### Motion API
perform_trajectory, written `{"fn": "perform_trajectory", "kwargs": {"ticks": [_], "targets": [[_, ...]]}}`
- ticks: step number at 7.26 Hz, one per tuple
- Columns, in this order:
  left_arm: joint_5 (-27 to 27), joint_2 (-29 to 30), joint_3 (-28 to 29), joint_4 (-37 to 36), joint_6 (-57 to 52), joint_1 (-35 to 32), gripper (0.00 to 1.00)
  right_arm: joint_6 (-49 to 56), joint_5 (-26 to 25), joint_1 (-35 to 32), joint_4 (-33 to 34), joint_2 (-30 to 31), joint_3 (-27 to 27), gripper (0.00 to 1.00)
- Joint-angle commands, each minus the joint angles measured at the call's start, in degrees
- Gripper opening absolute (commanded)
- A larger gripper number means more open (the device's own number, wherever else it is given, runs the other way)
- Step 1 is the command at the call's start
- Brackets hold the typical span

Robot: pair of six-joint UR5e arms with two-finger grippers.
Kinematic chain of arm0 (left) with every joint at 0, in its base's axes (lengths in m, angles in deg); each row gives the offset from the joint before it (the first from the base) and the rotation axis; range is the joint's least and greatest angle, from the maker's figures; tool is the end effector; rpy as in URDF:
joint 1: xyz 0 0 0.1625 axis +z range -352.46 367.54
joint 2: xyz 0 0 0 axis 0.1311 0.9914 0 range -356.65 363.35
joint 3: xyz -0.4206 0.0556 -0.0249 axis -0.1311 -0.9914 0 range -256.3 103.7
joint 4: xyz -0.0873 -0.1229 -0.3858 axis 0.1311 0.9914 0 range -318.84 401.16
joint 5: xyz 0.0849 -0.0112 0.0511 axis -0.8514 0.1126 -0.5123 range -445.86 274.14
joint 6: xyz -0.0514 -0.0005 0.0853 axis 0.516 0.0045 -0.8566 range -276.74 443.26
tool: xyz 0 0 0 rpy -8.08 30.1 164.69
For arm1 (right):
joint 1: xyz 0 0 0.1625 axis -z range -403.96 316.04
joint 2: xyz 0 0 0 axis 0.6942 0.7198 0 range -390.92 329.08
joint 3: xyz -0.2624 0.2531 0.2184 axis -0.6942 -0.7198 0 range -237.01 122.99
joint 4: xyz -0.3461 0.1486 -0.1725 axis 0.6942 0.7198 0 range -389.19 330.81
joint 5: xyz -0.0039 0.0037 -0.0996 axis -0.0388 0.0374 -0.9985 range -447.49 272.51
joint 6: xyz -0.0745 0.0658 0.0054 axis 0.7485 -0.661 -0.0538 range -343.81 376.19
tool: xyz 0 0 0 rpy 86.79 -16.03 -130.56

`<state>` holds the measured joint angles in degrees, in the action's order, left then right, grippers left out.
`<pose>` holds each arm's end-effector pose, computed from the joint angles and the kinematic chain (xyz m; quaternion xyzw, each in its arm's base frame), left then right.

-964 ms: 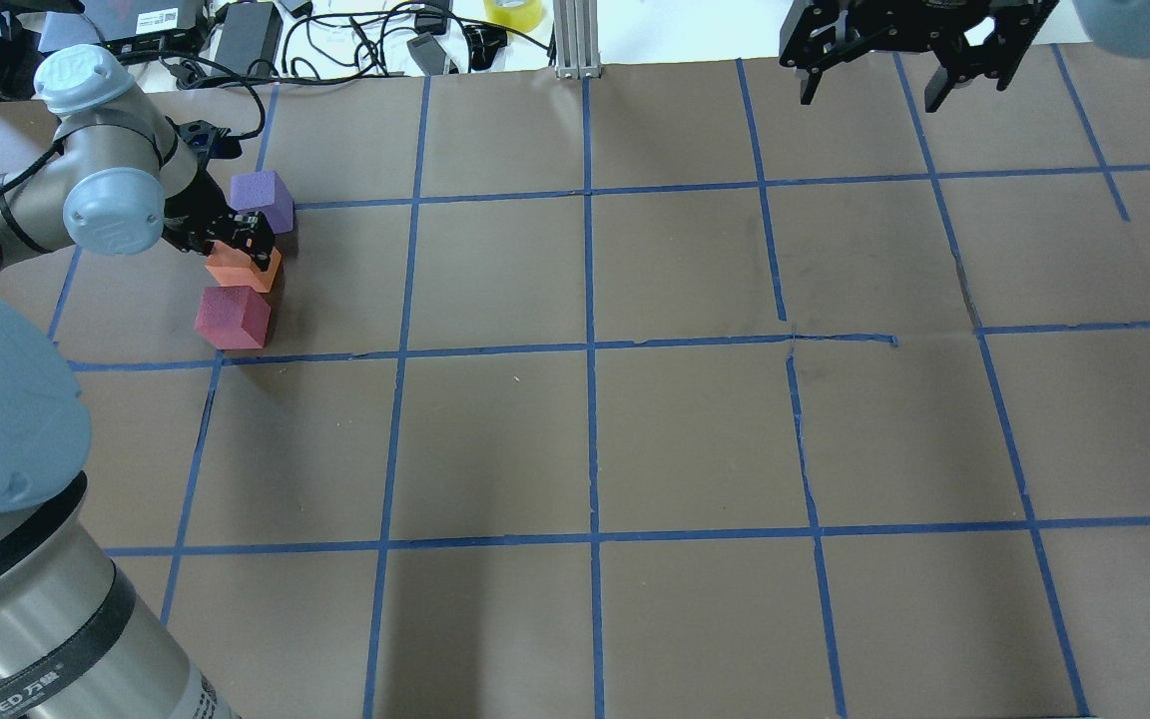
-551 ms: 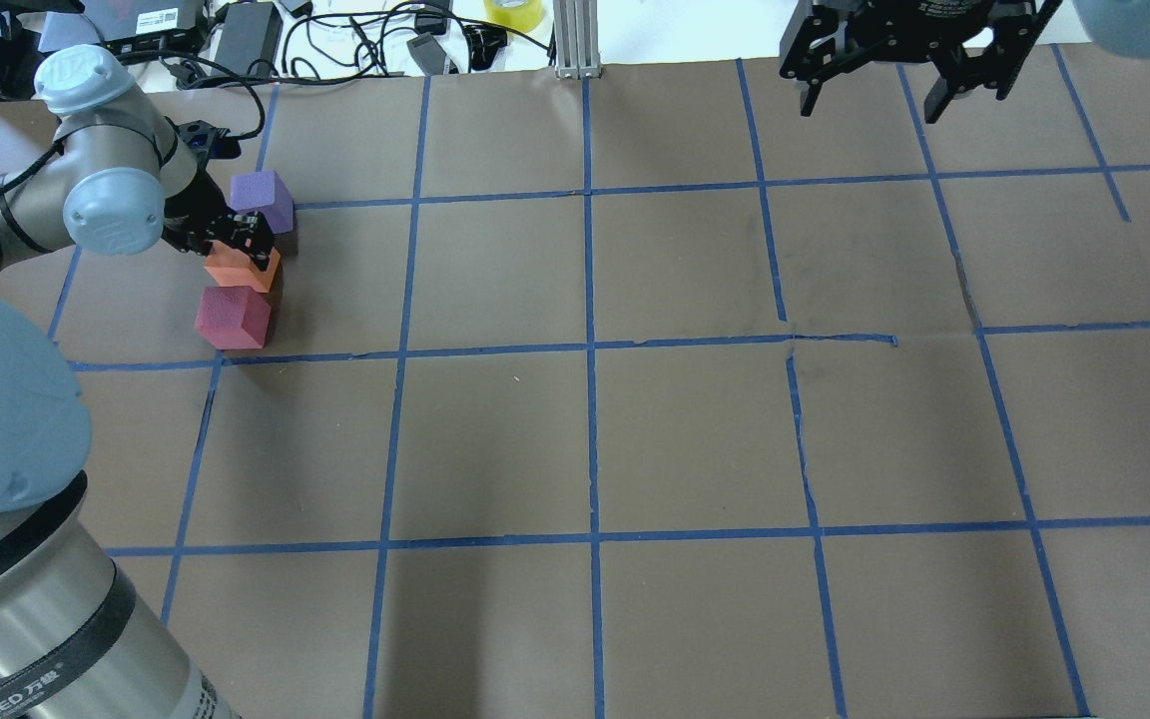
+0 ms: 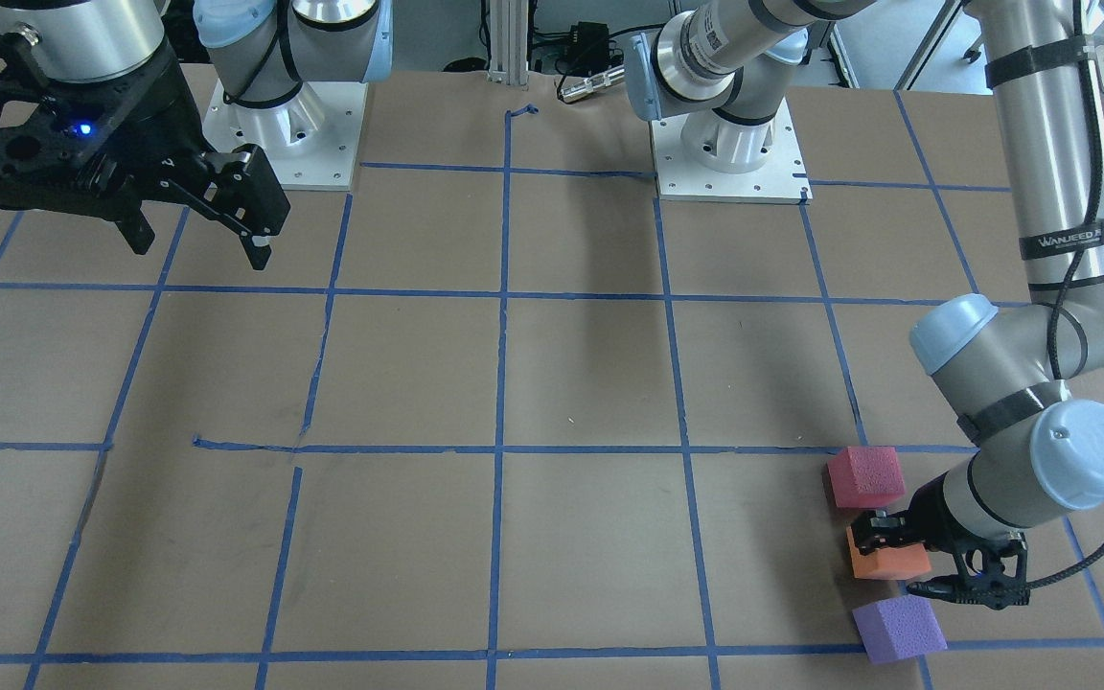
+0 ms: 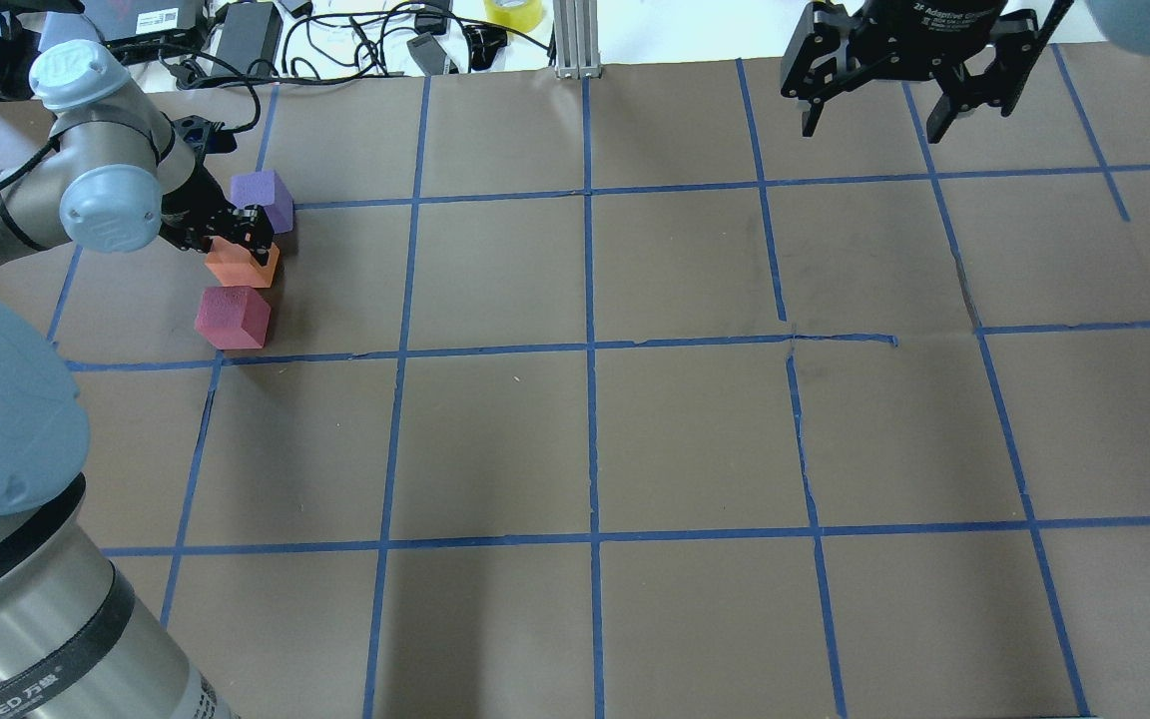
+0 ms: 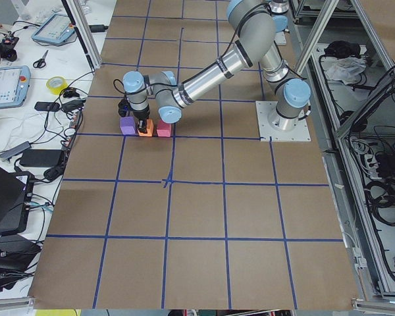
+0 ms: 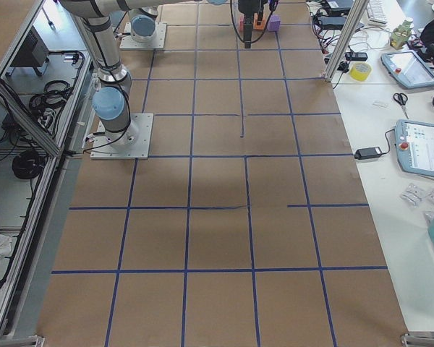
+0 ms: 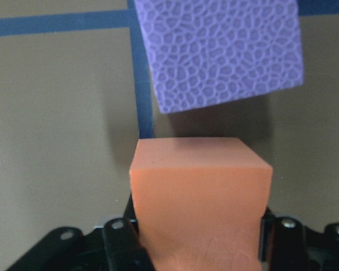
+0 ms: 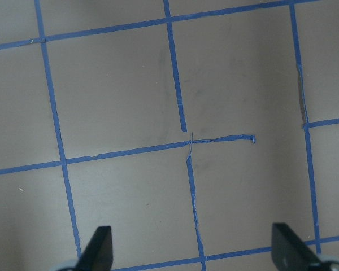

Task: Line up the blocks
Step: 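Hold the orange cube down and align it with the left gripper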

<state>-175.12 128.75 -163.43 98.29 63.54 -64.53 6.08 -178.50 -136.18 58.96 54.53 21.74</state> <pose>0.0806 -0.6856 0.1991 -0.0156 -0.9999 0.0050 0.0052 0.1520 -0.5255 0.5412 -0.0691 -0.9967 0.0429 0.0042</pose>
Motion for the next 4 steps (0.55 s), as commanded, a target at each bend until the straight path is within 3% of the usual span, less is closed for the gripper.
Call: {"fn": "perform_trajectory", "kwargs": {"ticks": [1,3,4], "targets": [[0.0,0.1,-0.1,0.0,0.5,-0.1,0.14,0.0,0.0,0.0,0.0,0.0,0.0,1.00],[0.0,0.5,-0.2,0.0,0.8,-0.1,0.17,-0.1,-0.1,-0.2,0.0,0.1,0.0,1.00],[0.0,0.6,-0.1,-0.1,0.9,-0.1,0.57,-0.1,-0.4,-0.2,0.0,0.2,0.1,1.00]]}}
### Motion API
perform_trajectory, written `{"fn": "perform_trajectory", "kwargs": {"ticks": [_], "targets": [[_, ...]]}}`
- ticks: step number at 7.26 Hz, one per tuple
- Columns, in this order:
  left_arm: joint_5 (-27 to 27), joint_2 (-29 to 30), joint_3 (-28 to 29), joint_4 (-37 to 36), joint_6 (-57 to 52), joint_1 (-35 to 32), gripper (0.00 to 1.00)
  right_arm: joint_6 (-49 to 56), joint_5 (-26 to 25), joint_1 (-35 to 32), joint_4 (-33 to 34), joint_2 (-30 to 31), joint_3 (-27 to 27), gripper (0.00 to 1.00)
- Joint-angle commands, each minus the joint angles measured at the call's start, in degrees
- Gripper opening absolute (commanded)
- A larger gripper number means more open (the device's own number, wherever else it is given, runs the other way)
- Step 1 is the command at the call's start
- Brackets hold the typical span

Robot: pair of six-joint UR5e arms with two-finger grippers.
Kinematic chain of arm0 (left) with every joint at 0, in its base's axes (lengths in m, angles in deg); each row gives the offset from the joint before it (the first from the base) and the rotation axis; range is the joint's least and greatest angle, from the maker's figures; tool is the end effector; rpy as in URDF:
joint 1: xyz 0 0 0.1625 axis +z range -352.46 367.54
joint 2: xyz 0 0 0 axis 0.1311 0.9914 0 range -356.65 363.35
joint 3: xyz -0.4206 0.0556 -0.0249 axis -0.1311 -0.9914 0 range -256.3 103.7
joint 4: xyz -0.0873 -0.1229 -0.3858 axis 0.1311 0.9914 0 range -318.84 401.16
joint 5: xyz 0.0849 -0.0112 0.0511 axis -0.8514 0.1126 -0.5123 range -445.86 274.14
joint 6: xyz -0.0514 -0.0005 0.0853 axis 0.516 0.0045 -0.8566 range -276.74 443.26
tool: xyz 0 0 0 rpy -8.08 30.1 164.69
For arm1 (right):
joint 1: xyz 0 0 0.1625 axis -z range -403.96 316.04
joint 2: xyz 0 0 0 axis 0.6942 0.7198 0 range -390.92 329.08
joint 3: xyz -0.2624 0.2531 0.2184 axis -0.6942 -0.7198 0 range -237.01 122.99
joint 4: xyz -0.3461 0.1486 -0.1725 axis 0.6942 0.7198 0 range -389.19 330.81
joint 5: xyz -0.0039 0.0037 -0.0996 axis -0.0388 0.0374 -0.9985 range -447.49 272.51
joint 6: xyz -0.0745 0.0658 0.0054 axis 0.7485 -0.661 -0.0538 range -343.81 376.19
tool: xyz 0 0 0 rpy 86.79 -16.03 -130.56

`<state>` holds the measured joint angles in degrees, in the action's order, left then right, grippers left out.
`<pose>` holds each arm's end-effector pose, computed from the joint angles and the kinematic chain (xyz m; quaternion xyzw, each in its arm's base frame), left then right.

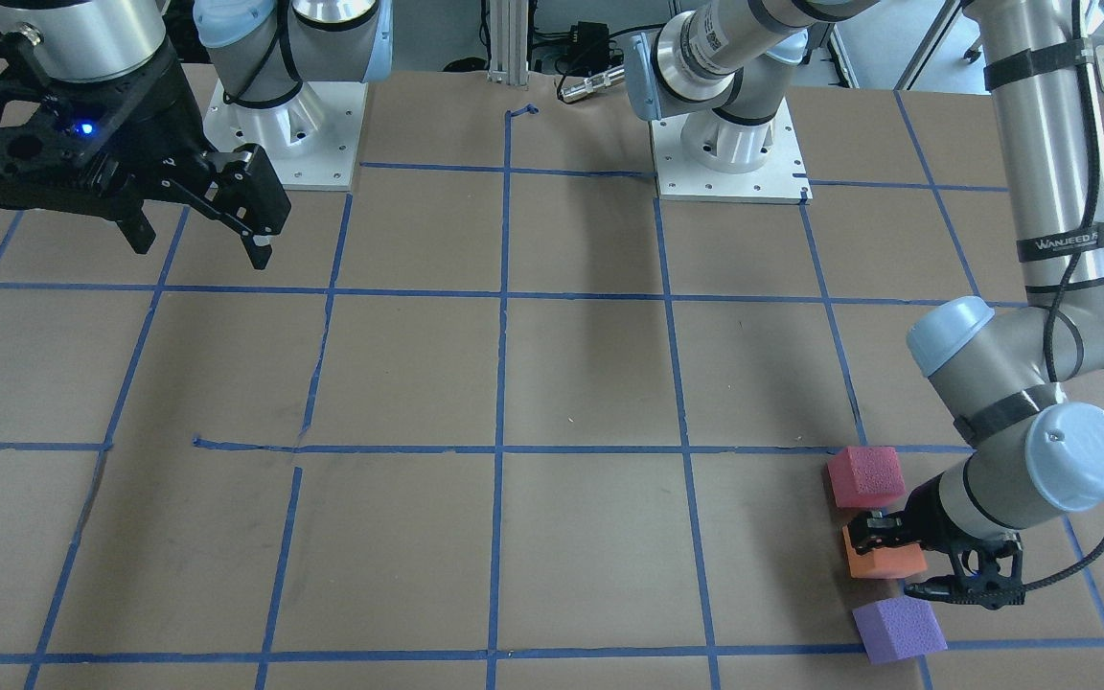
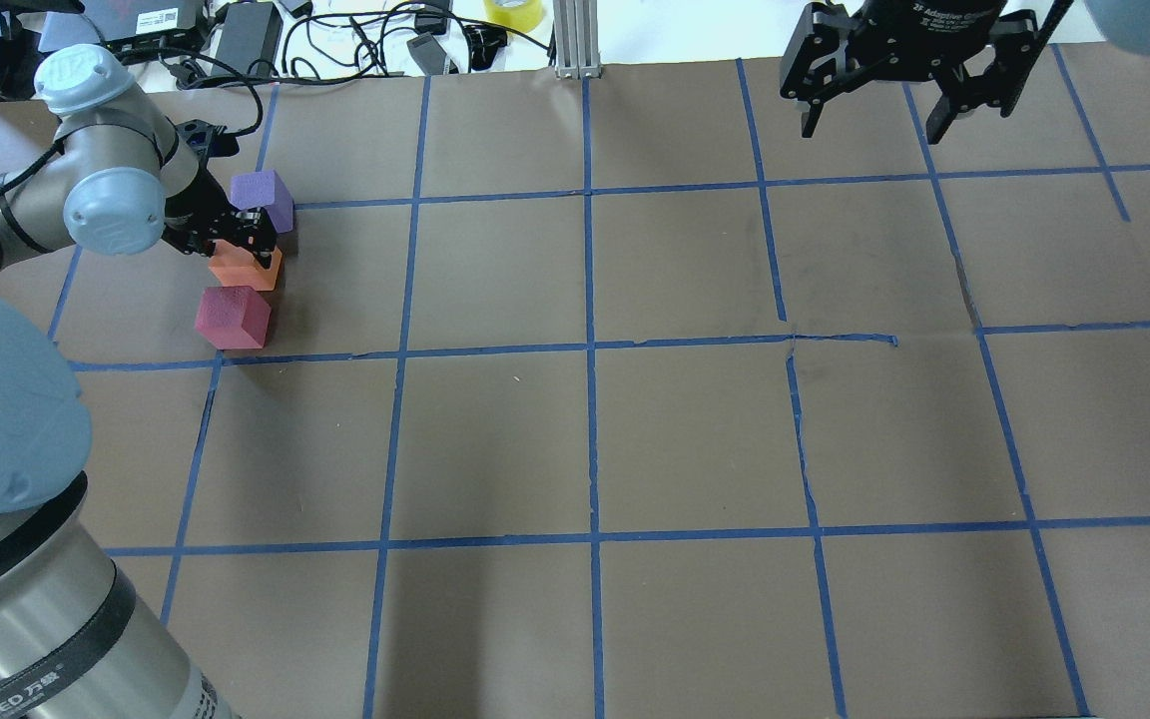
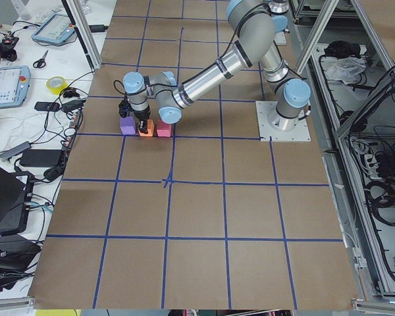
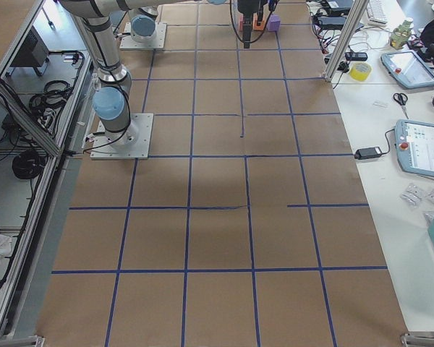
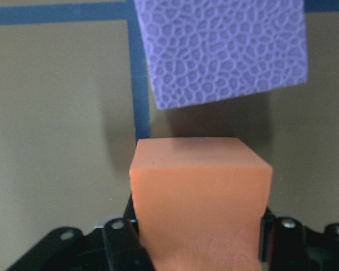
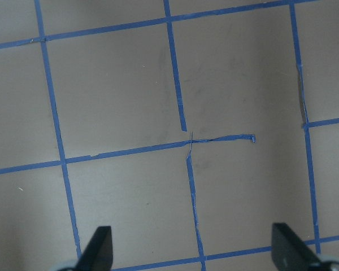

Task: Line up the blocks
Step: 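Hold the orange cube down and align it with the left gripper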

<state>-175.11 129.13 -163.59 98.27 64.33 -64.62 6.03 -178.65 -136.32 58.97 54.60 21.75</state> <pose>0.0793 -0.6852 0.1935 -0.0094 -0.9999 0.0007 0.0067 0.1530 -0.5247 0.5417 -0.0684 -0.9967 0.0437 0.0054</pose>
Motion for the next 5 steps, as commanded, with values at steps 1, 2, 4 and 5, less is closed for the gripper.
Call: {"fn": "perform_trajectory", "kwargs": {"ticks": [1,2,4,5], "targets": [[-0.1,0.1,0.0,-0.1,-0.1,0.0,0.85,0.0,-0.2,-0.1,0.0,0.1,0.2,1.00],[-0.6,-1.0,-0.1,0.0,-0.2,0.0,1.00,0.0,-0.2,-0.1,0.0,0.1,0.2,1.00],[-0.7,-2.7,0.0,0.9,-0.2,-0.7,1.00,0.0,-0.2,-0.1,0.1,0.0,0.2,1.00],[-0.7,-5.1,0.4,4.0,-0.1,-1.2,1.00,0.0,-0.2,-0.1,0.1,0.1,0.3,1.00]]}}
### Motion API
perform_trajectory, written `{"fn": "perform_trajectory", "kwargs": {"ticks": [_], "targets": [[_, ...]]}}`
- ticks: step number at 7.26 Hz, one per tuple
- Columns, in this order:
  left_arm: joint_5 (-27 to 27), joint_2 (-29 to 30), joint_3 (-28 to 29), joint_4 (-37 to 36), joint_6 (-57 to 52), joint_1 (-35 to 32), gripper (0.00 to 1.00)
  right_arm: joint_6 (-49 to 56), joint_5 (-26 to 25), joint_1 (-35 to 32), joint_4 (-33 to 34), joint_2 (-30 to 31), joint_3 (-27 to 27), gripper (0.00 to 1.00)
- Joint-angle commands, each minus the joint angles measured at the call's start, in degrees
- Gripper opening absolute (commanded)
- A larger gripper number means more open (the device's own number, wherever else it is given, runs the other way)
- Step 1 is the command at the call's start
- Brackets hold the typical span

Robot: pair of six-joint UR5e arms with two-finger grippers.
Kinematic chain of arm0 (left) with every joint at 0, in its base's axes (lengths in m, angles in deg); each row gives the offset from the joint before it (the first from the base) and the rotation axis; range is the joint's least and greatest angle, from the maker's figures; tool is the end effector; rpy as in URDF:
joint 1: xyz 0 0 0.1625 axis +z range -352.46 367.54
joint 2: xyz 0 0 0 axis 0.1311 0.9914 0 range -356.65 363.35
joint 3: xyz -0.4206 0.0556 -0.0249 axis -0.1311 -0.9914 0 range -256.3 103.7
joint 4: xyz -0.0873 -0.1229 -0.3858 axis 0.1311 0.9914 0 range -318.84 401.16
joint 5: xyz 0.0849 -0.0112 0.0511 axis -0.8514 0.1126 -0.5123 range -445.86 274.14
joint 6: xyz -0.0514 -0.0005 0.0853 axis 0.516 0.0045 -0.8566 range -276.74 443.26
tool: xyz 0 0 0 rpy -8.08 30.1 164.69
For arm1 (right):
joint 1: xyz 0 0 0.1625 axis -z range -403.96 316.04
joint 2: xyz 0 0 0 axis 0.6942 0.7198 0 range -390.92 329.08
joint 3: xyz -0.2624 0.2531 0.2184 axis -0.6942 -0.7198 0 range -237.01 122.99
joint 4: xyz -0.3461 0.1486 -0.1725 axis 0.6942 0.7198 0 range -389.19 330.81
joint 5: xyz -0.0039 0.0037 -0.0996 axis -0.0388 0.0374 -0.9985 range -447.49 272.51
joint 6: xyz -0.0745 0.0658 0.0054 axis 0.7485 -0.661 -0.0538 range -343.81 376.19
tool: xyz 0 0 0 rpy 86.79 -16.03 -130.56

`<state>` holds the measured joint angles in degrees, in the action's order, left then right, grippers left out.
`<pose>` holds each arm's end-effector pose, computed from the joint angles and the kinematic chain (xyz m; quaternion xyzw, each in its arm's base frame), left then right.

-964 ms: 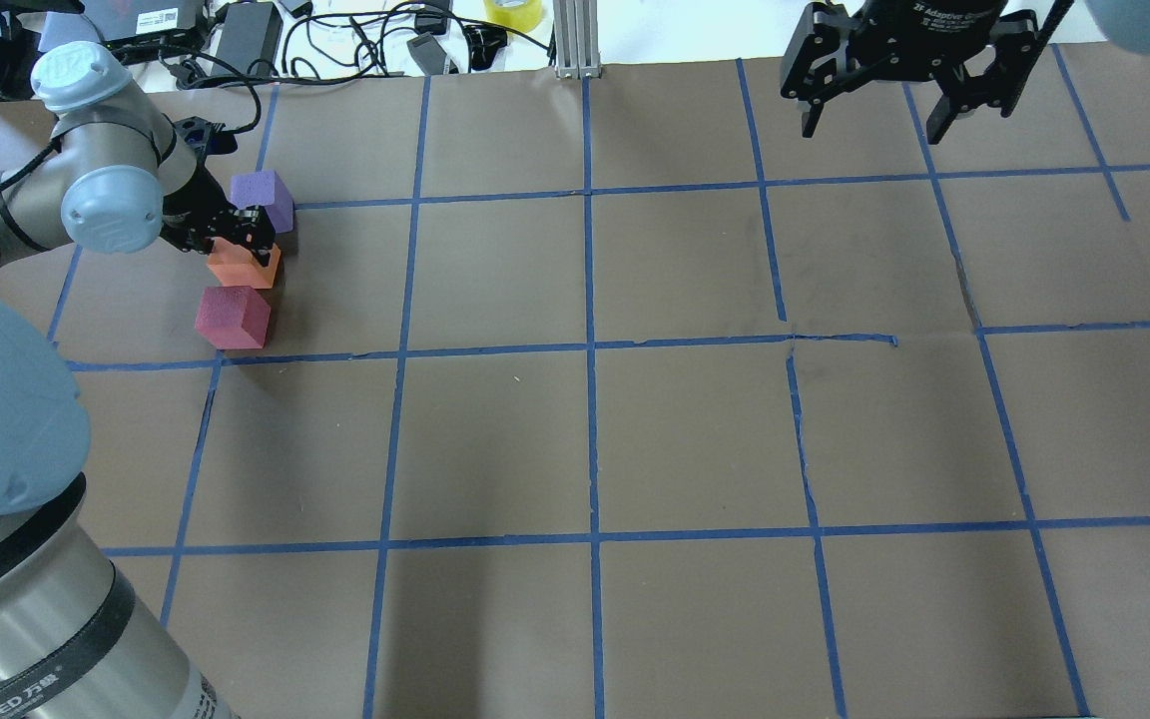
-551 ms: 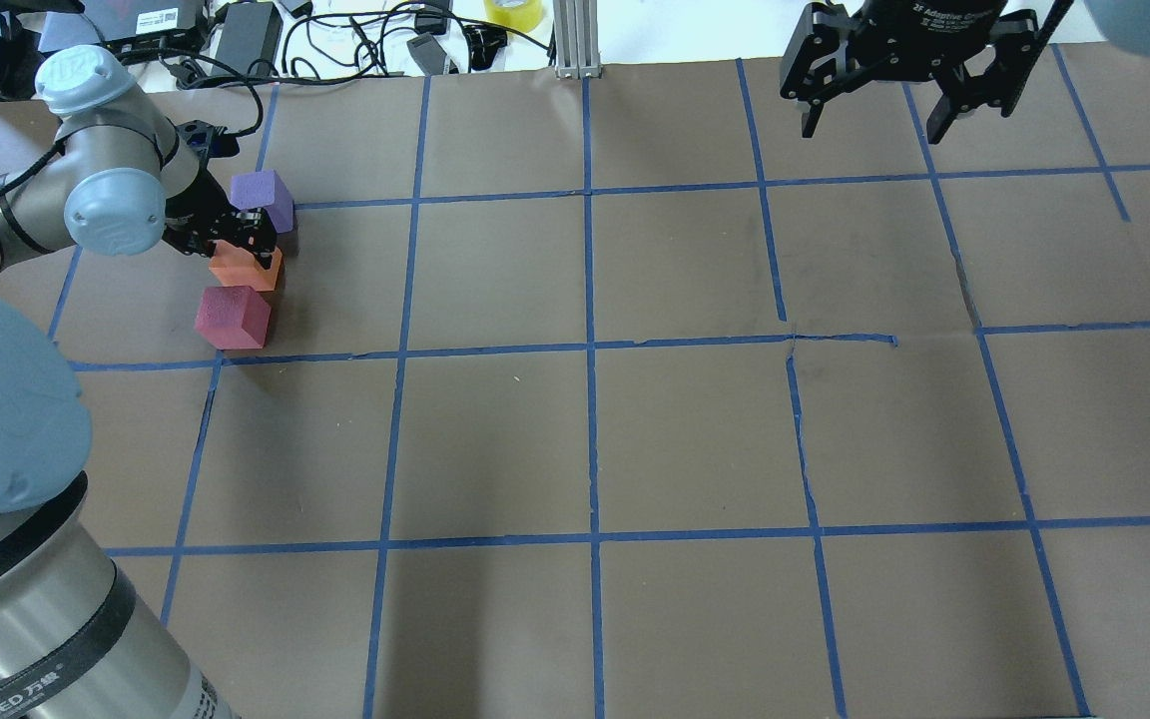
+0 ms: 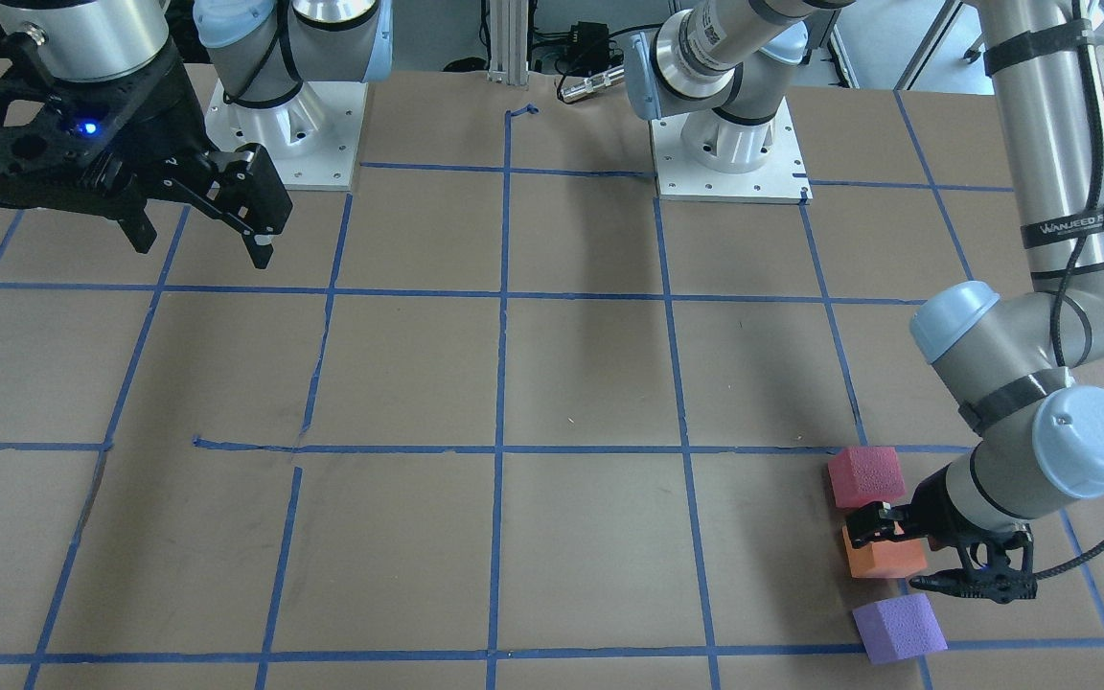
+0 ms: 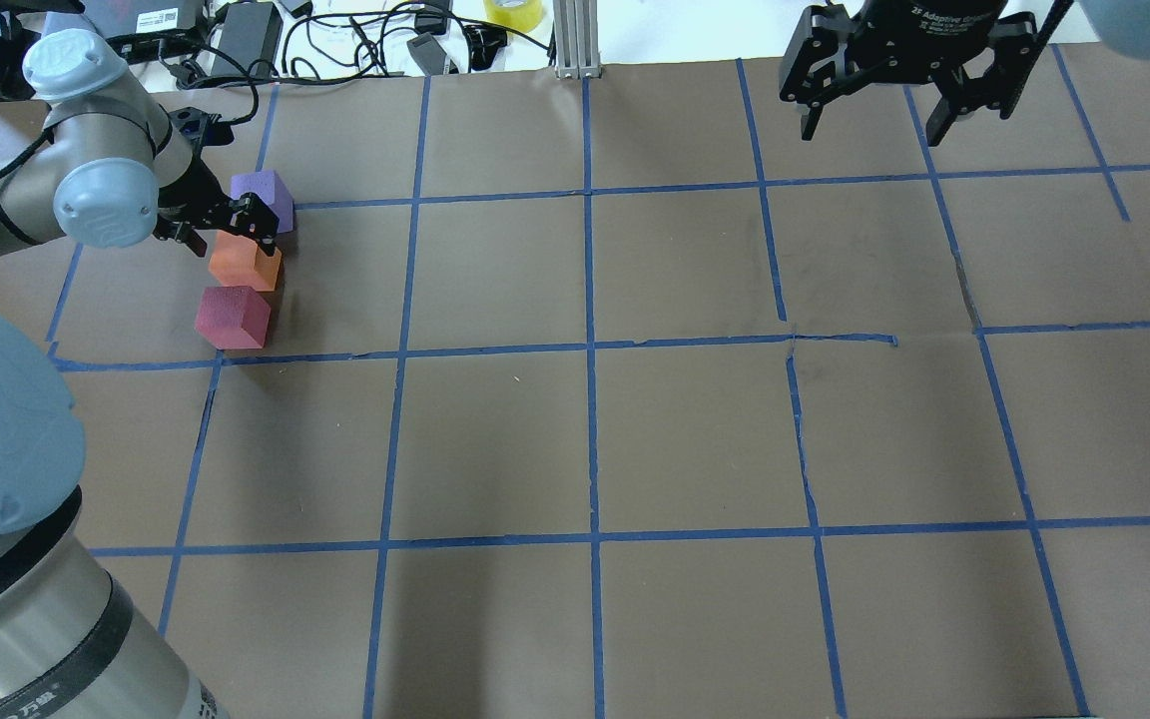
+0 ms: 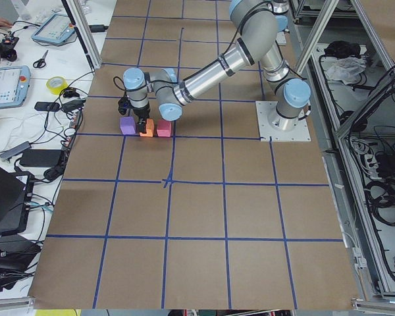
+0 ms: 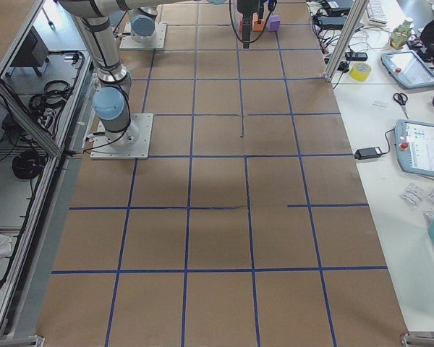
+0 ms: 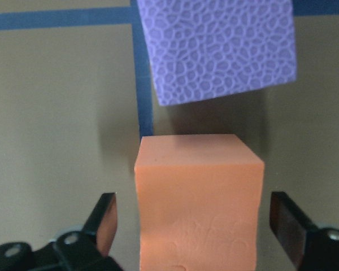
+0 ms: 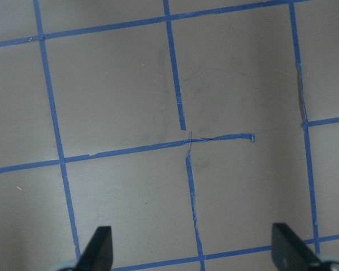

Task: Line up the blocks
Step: 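Open the left gripper and lift it away from the cubes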

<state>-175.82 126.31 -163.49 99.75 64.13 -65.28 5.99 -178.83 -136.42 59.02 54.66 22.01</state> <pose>0.0713 -0.6816 0.2248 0.0170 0.9998 -0.0107 0.0031 0.1536 -0.5239 0.5401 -0.0679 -0.9968 0.0426 0.0071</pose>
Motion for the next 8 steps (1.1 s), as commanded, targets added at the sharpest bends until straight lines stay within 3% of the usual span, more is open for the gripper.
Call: {"fn": "perform_trajectory", "kwargs": {"ticks": [1,5,7,8], "targets": [[0.5,-5.5,0.6,7.9,0.0,-1.2,1.00,0.0,-0.1,0.0,0.0,0.1,0.3,1.00],[-0.2,-21.0,3.6,26.1,0.1,-10.7,1.00,-0.1,-0.2,-0.1,0.2,0.1,0.4,1.00],[-0.5,-26.6,6.0,35.7,5.3,-16.1,1.00,-0.1,-0.2,-0.2,-0.1,0.1,0.5,1.00],[-0.4,-28.5,6.3,36.3,7.2,-17.6,1.00,-0.1,-0.2,-0.2,0.1,0.2,0.5,1.00]]}}
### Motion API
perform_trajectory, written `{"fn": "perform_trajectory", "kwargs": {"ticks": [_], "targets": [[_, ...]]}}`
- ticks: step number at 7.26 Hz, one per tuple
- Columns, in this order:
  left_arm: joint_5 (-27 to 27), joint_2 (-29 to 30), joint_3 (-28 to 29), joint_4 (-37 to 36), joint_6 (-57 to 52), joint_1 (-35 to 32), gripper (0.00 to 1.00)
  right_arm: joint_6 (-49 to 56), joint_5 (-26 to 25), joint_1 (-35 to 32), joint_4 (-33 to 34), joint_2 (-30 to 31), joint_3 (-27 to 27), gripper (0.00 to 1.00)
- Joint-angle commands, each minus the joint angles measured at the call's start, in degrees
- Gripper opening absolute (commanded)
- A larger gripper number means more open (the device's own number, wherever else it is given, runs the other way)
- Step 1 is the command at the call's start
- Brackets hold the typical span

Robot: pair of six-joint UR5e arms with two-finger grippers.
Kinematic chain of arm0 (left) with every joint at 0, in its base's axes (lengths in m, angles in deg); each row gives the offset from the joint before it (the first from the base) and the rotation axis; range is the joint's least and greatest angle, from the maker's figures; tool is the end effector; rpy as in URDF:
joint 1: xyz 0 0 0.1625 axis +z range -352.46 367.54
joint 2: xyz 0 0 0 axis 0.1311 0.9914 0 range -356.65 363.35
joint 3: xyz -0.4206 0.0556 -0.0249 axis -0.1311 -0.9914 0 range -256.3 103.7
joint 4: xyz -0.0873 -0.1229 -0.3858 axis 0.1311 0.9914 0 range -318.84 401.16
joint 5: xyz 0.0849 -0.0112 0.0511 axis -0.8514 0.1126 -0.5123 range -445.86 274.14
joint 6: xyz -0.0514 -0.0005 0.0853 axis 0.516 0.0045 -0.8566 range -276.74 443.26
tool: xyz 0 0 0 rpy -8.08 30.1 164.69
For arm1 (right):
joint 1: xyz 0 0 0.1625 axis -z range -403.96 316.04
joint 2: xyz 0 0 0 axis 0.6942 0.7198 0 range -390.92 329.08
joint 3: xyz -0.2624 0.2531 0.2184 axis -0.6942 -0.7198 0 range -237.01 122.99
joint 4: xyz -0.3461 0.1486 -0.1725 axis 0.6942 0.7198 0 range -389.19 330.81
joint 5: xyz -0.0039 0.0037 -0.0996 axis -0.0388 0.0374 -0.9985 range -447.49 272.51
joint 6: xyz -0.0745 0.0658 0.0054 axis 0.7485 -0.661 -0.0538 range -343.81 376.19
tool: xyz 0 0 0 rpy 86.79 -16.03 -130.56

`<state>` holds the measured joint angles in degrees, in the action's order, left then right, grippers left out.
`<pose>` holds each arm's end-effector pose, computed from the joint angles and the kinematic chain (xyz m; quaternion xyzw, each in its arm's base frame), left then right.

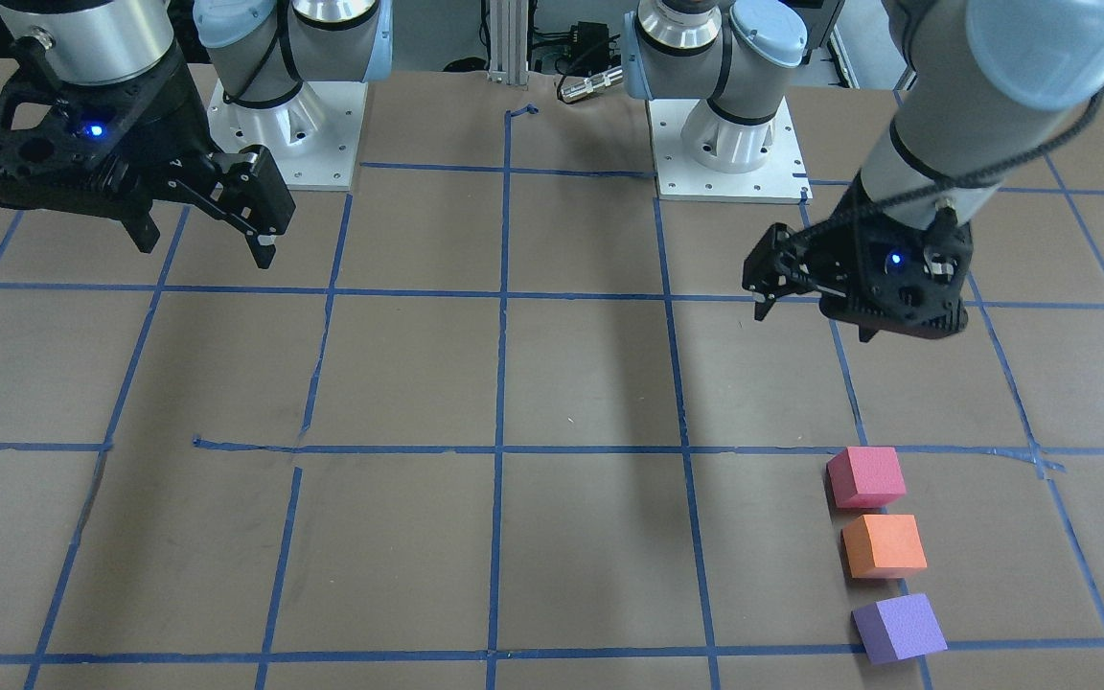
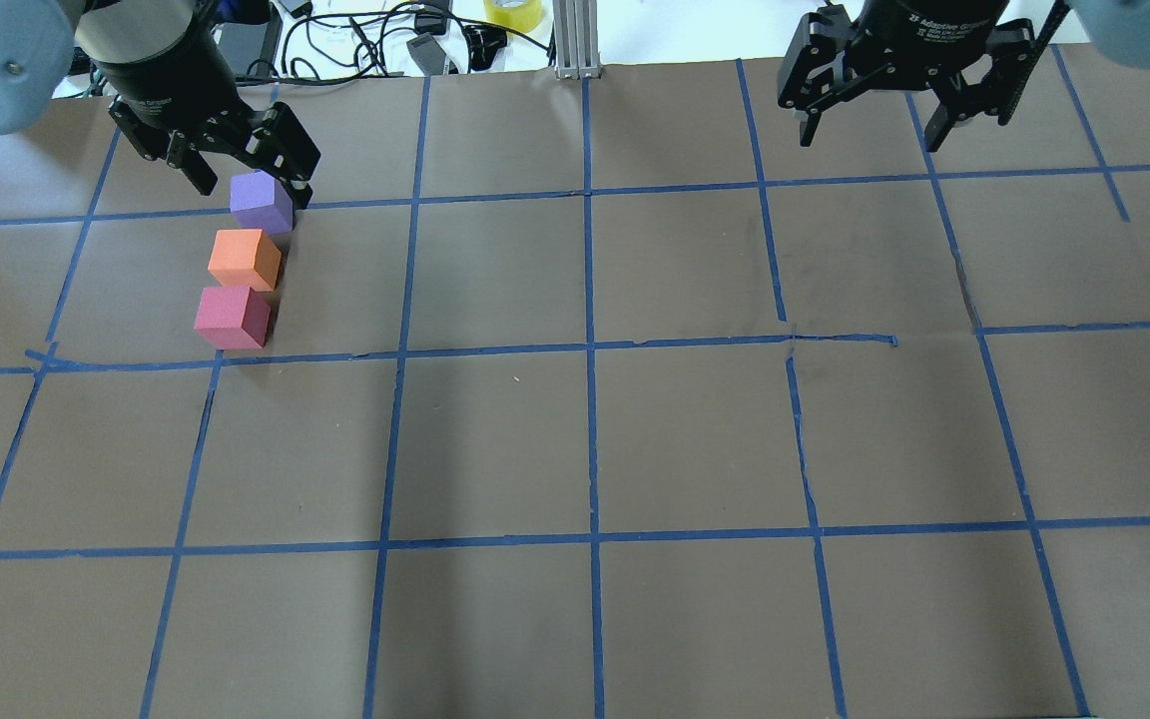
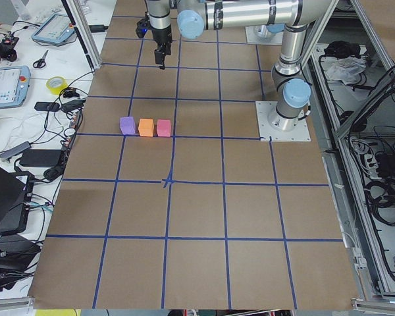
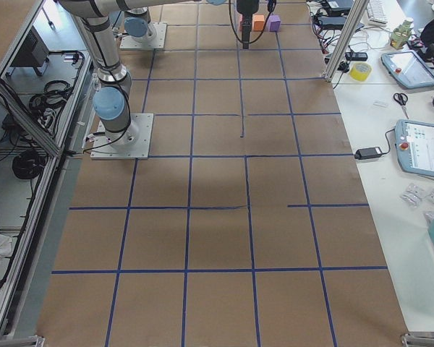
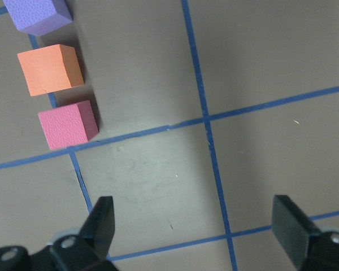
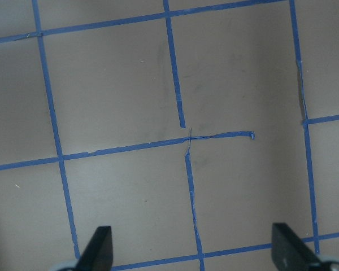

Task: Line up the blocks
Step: 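Open the left gripper and lift it away from the cubes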

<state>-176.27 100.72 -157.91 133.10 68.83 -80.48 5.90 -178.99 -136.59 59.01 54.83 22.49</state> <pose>-0.1136 -0.5489 0.4898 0.1084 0.9941 0.0084 0.0023 0.1548 -0.5219 0.5375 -0.0673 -0.9969 0.0400 0.0087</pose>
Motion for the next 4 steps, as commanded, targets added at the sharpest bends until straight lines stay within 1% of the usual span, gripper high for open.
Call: {"fn": "perform_trajectory", "kwargs": {"ticks": [1,4], "targets": [[0.1,-4.2,0.8,3.3,3.0,-3.0,1.00,0.0,-0.2,0.0,0.0,0.0,0.0,1.00],[0.1,-5.1,0.5,2.8,3.7,-3.2,1.00,0.0,-0.1,0.0,0.1,-0.1,0.0,1.00]]}}
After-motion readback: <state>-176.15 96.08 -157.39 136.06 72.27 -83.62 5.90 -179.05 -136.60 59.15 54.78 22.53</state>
